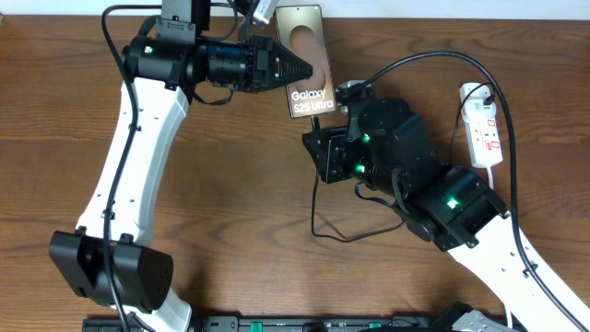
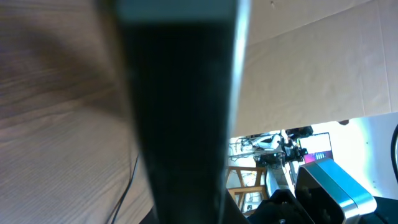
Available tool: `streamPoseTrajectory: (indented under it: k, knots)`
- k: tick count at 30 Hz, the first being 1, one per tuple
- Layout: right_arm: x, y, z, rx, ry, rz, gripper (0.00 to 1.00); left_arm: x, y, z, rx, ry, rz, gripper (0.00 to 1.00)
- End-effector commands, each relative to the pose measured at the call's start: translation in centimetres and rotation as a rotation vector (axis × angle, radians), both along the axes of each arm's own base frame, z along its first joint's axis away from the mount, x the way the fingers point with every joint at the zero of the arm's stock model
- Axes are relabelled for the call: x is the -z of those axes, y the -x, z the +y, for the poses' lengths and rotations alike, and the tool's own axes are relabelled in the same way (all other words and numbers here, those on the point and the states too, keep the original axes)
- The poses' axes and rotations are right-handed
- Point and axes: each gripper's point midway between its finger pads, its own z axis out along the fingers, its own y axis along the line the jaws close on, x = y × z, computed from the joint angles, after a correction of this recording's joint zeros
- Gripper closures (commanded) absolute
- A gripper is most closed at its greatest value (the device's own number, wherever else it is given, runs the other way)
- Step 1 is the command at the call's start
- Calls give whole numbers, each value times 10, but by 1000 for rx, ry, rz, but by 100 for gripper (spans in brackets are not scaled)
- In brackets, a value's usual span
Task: Plug charger to phone and switch on socket
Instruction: 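Open the right gripper and pull it away from the connector, then lower the phone with the left gripper, tilting it toward the table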
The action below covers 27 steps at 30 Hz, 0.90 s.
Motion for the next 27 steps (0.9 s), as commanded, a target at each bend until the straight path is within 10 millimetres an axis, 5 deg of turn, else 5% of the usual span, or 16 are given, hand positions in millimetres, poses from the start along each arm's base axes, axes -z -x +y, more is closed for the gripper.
streamPoseTrajectory:
  k: [1, 11, 18, 22, 27]
  knots:
    - [-20, -11, -6, 43, -5, -72, 69, -9, 11, -8, 60, 38, -15, 93]
    - [-15, -10, -8, 44, 8, -56, 60, -10, 10, -8, 60, 40, -27, 93]
    - [-15, -7, -12, 47, 14, -48, 41, -11, 7, -6, 52, 41, -33, 93]
    - [-19, -5, -31, 95, 7, -31, 26, -11, 4, 1, 33, 40, -25, 93]
    - [-25, -8, -78, 228, -5, 2, 7, -8, 6, 2, 31, 35, 2, 93]
